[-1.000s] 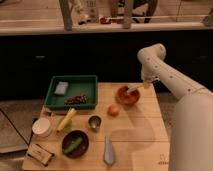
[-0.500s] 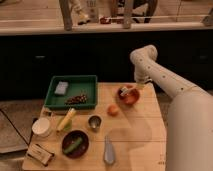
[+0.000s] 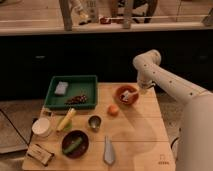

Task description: Wipe red bowl with brush

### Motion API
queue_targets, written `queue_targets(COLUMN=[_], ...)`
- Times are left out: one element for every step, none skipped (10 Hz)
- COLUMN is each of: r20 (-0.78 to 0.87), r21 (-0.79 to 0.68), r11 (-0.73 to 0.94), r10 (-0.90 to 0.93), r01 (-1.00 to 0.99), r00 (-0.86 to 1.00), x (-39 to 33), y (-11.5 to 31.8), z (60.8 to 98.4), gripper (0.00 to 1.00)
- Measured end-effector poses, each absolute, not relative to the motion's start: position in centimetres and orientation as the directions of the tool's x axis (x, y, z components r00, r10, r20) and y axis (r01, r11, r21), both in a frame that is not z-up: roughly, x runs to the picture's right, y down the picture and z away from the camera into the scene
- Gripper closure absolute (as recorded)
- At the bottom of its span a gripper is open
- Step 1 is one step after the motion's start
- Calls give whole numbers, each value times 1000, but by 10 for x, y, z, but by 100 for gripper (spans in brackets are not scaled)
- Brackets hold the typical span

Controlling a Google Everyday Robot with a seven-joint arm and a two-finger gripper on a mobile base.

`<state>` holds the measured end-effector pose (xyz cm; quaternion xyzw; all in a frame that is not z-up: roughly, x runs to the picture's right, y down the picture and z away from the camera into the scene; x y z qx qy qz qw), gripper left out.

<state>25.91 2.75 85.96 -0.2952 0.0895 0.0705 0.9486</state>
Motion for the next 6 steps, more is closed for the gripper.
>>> queue_targets(r20=[-232, -251, -267, -277, -285, -287], r21=[-537, -525, -516, -507, -496, -492], r11=[817, 819, 818, 819, 819, 820], r10=[96, 112, 128, 140, 159, 166], r01=[-210, -232, -254, -269, -288, -294], r00=[968, 961, 955, 951, 945, 943], x=[271, 278, 278, 278, 273, 268], y=[25, 20, 15, 11, 5, 2], z=[860, 863, 867, 870, 877, 881], gripper=[100, 100, 100, 100, 100, 100])
